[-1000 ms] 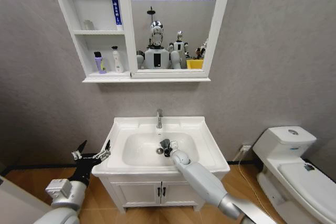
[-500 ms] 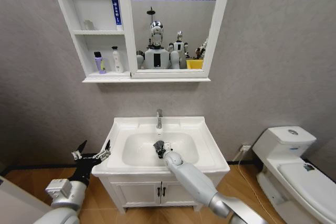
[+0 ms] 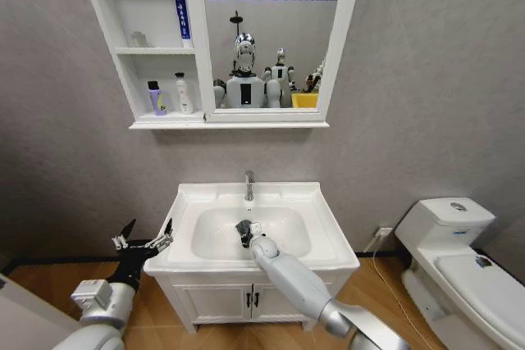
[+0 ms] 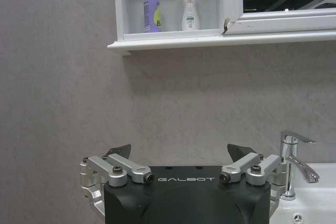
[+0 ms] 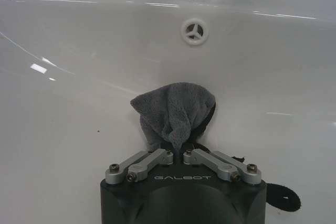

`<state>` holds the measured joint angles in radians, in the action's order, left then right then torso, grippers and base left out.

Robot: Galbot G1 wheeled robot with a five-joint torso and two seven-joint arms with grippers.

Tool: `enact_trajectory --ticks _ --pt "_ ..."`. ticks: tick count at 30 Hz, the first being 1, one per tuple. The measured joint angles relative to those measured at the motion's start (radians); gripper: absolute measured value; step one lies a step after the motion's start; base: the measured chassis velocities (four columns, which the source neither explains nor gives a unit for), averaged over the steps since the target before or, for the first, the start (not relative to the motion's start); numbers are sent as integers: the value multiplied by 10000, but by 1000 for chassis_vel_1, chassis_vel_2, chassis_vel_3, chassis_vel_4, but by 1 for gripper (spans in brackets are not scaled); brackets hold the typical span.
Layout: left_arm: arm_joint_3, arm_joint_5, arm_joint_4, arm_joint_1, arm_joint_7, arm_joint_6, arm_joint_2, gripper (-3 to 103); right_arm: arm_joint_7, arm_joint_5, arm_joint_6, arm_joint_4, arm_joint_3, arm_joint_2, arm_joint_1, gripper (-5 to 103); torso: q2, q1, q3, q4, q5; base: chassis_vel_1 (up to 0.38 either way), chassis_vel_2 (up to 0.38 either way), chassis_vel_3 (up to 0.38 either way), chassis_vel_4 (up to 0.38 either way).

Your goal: Move facial cleanser and shampoo from washbasin to cabinet, then wipe washbasin with towel.

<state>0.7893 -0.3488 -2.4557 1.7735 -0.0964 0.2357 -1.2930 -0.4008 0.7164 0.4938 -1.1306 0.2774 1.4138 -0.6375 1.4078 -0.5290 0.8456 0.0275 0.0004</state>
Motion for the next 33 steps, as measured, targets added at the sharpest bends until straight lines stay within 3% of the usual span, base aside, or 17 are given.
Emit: enact_trajectory --ticks 13,19,33 --pt "0 0 0 0 0 0 0 100 -104 292 114 -802 -336 -892 -197 3 -2 -1 1 3 -2 0 0 0 0" --pt "0 0 0 0 0 0 0 100 -121 331 133 -790 -303 -930 -165 3 -2 -1 0 1 -2 0 0 0 0" --pt "0 -1 0 0 0 1 0 100 -156 195 -185 399 313 404 155 3 3 0 -3 4 -6 0 0 0 0"
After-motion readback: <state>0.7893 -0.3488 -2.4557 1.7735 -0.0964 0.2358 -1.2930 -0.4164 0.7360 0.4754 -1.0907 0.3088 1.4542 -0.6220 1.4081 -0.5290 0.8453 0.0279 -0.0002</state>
